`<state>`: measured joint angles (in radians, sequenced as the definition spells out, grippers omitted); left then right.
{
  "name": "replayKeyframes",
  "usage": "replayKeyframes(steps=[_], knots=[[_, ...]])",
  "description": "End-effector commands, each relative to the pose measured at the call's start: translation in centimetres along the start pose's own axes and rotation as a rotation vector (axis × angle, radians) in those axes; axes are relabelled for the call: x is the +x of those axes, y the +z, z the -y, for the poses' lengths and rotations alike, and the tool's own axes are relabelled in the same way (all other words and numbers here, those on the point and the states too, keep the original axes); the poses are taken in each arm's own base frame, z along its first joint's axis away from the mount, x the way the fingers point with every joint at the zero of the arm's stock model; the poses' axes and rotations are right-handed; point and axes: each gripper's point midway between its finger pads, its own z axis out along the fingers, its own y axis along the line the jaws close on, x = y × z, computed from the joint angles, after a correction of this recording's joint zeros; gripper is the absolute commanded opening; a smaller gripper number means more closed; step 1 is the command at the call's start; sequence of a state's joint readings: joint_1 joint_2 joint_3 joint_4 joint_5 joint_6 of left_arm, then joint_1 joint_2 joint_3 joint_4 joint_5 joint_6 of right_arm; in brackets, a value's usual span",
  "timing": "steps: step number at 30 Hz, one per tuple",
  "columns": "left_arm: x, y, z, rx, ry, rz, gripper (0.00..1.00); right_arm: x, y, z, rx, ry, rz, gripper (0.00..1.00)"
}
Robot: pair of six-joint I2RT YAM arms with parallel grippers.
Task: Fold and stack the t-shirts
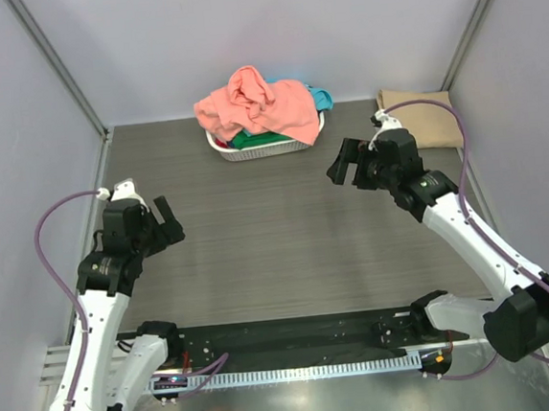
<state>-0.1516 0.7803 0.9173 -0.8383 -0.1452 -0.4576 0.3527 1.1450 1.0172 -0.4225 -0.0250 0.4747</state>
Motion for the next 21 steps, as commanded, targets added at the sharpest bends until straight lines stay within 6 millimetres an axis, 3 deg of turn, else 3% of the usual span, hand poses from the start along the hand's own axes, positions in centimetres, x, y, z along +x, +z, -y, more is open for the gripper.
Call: replayKeyframes(steps=[1,3,4,5,6,7,8,9,10,11,12,13,14,15,17,18,20,21], knots=[[-0.5,0.1,0.6,0.031,0.020,0.026,0.87,-4.0,0.5,-2.6,-0.074,-0.053,0.094,1.00],[-0.5,0.1,0.7,0.038,0.020,0.027,0.87,-6.6,1.3,-4.6,-0.126,-0.080,0.138,1.00],[-0.5,0.0,0.7,0.040,0.019,0.028,0.87,-6.6,3.3,-4.6,-0.111,-0.091,0.114,1.00],[-0.5,0.0,0.7,0.041,0.019,0.030,0.87,-7.3,4.0,-5.2,-0.117,-0.107,0.116,1.00],[-0.5,-0.1,0.7,0.044,0.019,0.033,0.87,-10.1,3.9,-7.0,-0.142,-0.138,0.169,1.00],[-0.6,-0.3,0.7,0.047,0.016,0.043,0.87,-9.8,6.5,-6.8,-0.115,-0.150,0.137,1.00],[-0.6,-0.4,0.7,0.049,0.015,0.048,0.87,-10.7,7.3,-7.4,-0.118,-0.163,0.147,1.00],[-0.7,-0.4,0.7,0.051,0.014,0.052,0.87,-13.5,7.4,-9.1,-0.140,-0.178,0.203,1.00],[-0.9,-0.7,0.7,0.055,0.010,0.068,0.87,-12.8,10.1,-9.1,-0.120,-0.208,0.168,1.00],[-0.8,-0.6,0.7,0.056,0.009,0.069,0.88,-13.2,11.4,-9.4,-0.111,-0.220,0.169,1.00],[-0.8,-0.7,0.8,0.061,0.009,0.069,0.87,-15.6,11.3,-11.0,-0.133,-0.236,0.214,1.00],[-0.8,-0.7,0.8,0.060,0.009,0.069,0.87,-16.0,12.1,-11.7,-0.141,-0.251,0.220,1.00],[-0.9,-0.7,0.7,0.060,0.008,0.073,0.87,-14.9,15.4,-10.7,-0.088,-0.261,0.193,1.00],[-0.8,-0.7,0.7,0.059,0.008,0.071,0.87,-16.7,15.6,-11.9,-0.100,-0.268,0.239,1.00],[-0.9,-0.8,0.7,0.057,0.005,0.074,0.87,-16.8,17.9,-12.3,-0.092,-0.301,0.247,1.00],[-0.8,-0.7,0.7,0.055,0.007,0.070,0.87,-17.1,20.3,-12.3,-0.081,-0.308,0.258,1.00],[-0.9,-0.8,0.7,0.056,0.005,0.075,0.87,-17.6,22.1,-12.8,-0.083,-0.333,0.282,1.00],[-0.9,-0.8,0.6,0.055,0.006,0.077,0.87,-17.5,24.5,-12.6,-0.071,-0.335,0.292,1.00]])
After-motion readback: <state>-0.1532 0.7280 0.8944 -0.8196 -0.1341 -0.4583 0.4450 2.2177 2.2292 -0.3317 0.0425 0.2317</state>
